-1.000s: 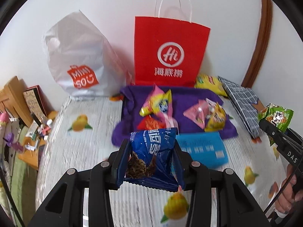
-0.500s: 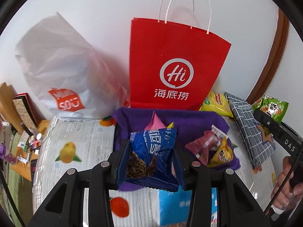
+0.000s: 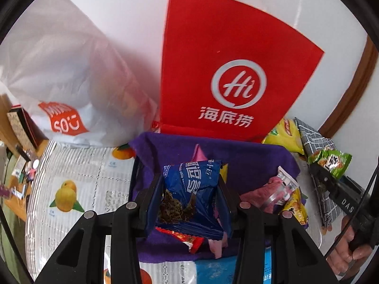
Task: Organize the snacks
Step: 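Open the left tool dropping the blue packet while the right drops the green bag onto the towel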
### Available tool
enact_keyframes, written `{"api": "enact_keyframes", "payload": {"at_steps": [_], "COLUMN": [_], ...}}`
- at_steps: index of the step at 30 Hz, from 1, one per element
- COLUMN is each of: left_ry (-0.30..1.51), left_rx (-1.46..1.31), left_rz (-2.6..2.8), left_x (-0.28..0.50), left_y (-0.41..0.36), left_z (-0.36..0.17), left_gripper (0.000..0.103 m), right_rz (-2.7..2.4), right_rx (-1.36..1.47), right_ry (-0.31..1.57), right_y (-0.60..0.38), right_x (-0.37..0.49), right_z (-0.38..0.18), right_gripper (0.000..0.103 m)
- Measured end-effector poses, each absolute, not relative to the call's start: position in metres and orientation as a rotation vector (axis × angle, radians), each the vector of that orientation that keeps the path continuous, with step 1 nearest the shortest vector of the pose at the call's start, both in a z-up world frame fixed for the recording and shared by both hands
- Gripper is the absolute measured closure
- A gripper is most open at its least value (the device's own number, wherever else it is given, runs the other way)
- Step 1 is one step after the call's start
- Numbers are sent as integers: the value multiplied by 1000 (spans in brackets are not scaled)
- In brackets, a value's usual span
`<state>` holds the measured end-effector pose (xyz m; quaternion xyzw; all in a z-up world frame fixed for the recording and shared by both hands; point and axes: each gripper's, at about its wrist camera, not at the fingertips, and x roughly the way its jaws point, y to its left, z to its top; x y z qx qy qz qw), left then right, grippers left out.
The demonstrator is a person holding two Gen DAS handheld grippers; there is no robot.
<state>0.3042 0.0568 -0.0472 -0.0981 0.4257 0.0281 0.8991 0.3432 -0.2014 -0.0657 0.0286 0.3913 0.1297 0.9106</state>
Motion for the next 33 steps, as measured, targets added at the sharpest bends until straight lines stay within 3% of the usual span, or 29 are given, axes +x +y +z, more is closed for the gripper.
{"api": "enact_keyframes", "payload": {"at_steps": [26, 31, 33], "left_ry": [911, 936, 948], "left_rx": [-186, -196, -201], "left_rz": [74, 75, 74], "left_x": [305, 309, 311], "left_y": [56, 58, 59], "left_z": [-57, -63, -66], "left_gripper": [61, 61, 61], "right_rz": [303, 300, 304], "right_rx": [-120, -127, -130], "right_ry": [966, 972, 964], "right_y": [-165, -163, -163], "right_x": [353, 354, 353], "right_z": [-107, -107, -104], "right_gripper": [60, 57, 52]}}
